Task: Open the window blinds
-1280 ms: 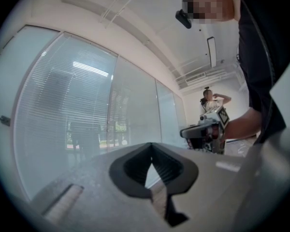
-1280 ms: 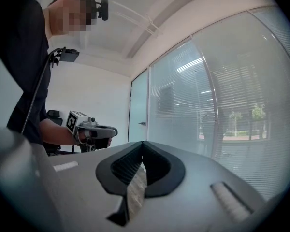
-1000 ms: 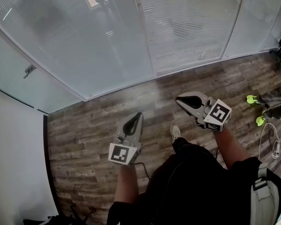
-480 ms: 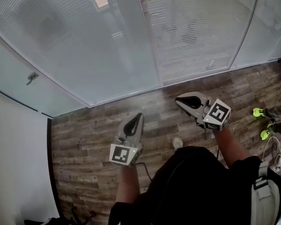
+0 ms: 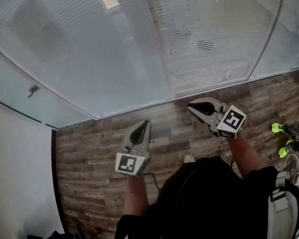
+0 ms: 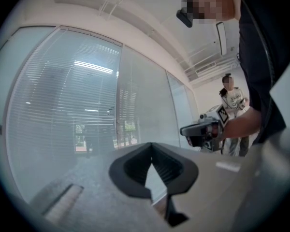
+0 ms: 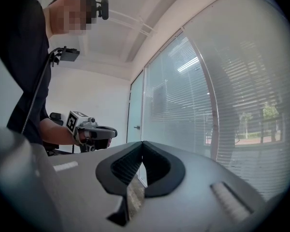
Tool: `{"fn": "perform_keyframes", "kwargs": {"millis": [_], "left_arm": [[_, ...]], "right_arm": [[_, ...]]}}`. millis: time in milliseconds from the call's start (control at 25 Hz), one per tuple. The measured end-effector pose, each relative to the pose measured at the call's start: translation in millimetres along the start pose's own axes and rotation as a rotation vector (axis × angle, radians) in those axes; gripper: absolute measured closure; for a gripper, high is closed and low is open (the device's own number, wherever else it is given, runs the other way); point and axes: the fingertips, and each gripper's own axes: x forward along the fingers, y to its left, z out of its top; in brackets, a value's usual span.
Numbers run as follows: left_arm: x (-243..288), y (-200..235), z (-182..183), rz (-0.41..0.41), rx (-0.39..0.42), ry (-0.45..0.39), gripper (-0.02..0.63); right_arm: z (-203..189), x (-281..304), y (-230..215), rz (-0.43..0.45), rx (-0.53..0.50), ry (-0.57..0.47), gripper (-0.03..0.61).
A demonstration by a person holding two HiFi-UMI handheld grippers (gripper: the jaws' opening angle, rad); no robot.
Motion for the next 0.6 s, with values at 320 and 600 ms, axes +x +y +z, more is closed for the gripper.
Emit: {"fn": "perform_keyframes", "kwargs": {"millis": [320,600], "left_arm": [[30,12,5,0.027,0.035,0.012,0.609],[44,15,7,0.018,0.052,0.023,0.609]], "right_arm": [[2,1,-41,-0.005,0.014,-0.043,0.574],[5,4,-57,-0.013,0.033,-0.076,0.574]]}}
